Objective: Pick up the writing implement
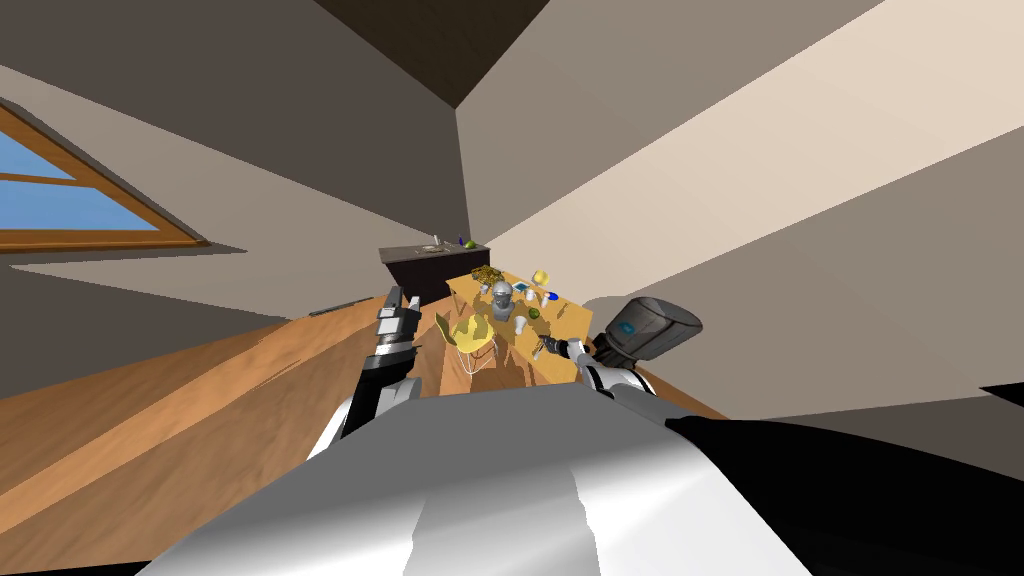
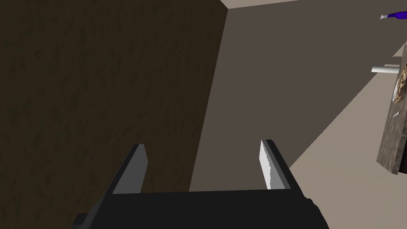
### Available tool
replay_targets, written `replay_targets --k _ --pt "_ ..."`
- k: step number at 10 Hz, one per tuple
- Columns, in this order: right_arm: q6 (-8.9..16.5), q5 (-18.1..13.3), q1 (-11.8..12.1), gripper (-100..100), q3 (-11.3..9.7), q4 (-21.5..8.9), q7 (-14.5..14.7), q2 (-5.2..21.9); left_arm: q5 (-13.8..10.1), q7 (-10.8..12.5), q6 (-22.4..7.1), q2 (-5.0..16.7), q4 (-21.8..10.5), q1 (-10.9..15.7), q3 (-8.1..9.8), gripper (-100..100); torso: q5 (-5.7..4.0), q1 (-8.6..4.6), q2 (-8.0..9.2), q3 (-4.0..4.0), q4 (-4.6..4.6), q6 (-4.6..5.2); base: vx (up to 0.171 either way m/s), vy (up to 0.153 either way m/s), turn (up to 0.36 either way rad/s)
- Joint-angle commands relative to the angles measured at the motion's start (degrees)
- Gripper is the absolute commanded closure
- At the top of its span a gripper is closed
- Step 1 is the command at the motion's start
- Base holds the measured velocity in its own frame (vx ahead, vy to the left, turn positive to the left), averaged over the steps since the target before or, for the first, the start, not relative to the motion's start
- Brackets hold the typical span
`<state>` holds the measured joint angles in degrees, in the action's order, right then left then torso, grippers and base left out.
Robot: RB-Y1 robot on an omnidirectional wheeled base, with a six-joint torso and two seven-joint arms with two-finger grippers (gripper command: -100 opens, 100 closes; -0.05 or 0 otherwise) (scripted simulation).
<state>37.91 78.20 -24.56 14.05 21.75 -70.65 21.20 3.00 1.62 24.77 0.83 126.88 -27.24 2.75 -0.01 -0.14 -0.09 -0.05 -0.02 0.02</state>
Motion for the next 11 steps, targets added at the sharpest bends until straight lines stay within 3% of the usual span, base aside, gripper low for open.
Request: replay_targets --k 1,2,3,7,8,9,11 --pt "-1.61 -0.08 0.62 -100 0.72 -0.01 0.88 -1.35 0.0 0.0 0.0 0.0 0.0 0.0 0.0 0 0.0 0.0 0.0 0.0 0.0 0.0 0.04 -0.045 0.088" --pt "-0.79 0.09 0.14 -100 0.51 -0.43 0.85 -0.68 0.0 0.0 0.0 0.0 0.0 0.0 0.0 0 -0.01 -0.03 -0.03 -0.02 -0.01 -0.01 0.02 -0.025 0.026" --pt "-1.0 0.09 0.16 100 0.56 -0.44 0.98 -0.77 0.0 0.0 0.0 0.0 0.0 0.0 0.0 0 0.01 0.03 0.02 0.01 0.0 0.01 0.0 -0.006 -0.018" --pt "-0.99 0.08 0.18 100 0.56 -0.45 0.96 -0.72 0.0 0.0 0.0 0.0 0.0 0.0 0.0 0 0.01 0.14 0.09 0.05 0.03 -0.03 0.002 0.0 0.005" --pt "-0.99 0.08 0.18 0 0.57 -0.46 0.96 -0.72 0.0 0.0 0.0 0.0 0.0 0.0 0.0 0 0.01 0.14 0.09 0.05 0.03 -0.04 0.0 0.0 0.0" --pt "0.75 -0.04 -0.24 100 -0.42 0.13 -0.25 0.68 0.0 0.0 0.0 0.0 0.0 0.0 0.0 0 0.01 0.14 0.09 0.05 0.03 -0.03 -0.025 0.042 -0.133" --pt "1.76 -0.03 -0.61 100 -0.91 0.19 -0.73 1.55 0.0 0.0 0.0 -0.01 0.0 0.01 -0.01 0 0.08 0.4 0.31 0.17 0.06 0.01 -0.051 0.072 -0.092"
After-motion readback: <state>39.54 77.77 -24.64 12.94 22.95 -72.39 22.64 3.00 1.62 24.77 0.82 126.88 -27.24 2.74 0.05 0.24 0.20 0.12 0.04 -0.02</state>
